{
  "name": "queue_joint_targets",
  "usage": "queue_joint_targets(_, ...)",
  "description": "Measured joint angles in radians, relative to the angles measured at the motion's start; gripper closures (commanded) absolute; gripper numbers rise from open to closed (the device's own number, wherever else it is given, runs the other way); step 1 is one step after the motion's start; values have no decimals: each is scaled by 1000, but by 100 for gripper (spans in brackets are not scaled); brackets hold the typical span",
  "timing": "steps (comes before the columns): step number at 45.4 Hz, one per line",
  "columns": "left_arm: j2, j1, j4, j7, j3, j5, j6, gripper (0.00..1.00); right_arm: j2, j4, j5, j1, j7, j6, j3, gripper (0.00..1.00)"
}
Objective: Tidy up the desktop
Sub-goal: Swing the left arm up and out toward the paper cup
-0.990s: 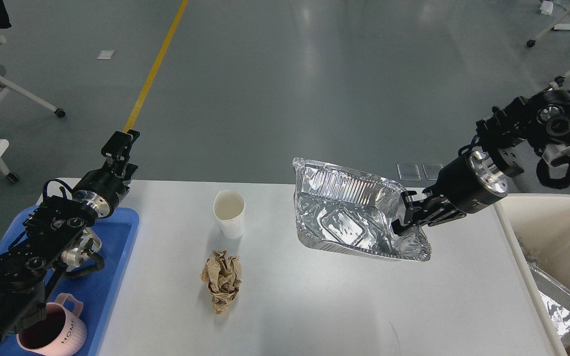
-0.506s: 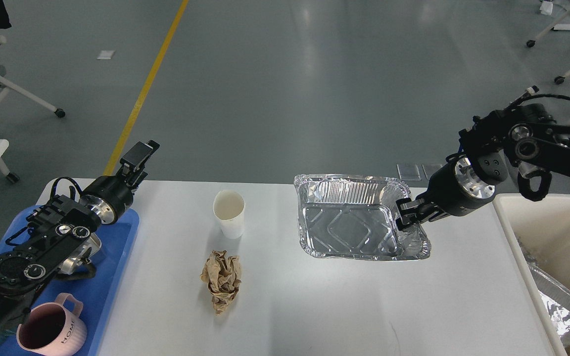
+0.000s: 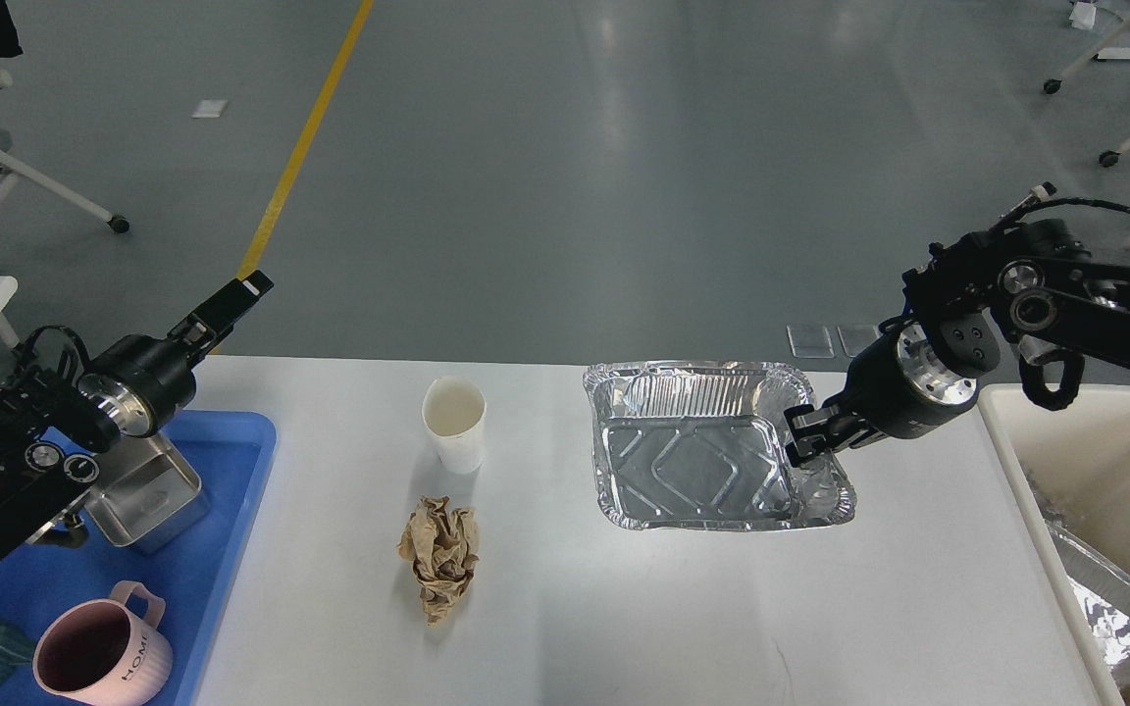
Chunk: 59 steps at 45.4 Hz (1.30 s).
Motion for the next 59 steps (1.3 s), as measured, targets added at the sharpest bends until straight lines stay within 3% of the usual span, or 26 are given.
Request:
queue_joint_targets(8,177,0,-171,-10,66,7,-72,3,1,0,0,-1,0,2,0,100)
queue_joint_targets(22,619,-9,-453,-42,35,-5,-333,5,11,-2,-7,-16,0,4,0,100)
queue_joint_targets(32,821,-16,-504,-81,-87,-26,-544,5,15,-10,-21,-26,0,4,-1,100)
queue_joint_targets(36,886,-16,-505,-109,-148,-29,-652,5,15,-11,-24,-28,0,4,-1,100)
queue_joint_targets(37,912,-16,-505,-126,-179,-30,-712,5,15,-11,-28,-29,0,4,-1,100)
queue_joint_targets(45,956,-37,-503,-158,-313,-30,-939,5,15,-11,-35,-30,0,4,0,100)
queue_joint_targets(59,916,-115,-498,-142,-377,-24,-976,5,15,-11,-35,-30,0,4,0,100)
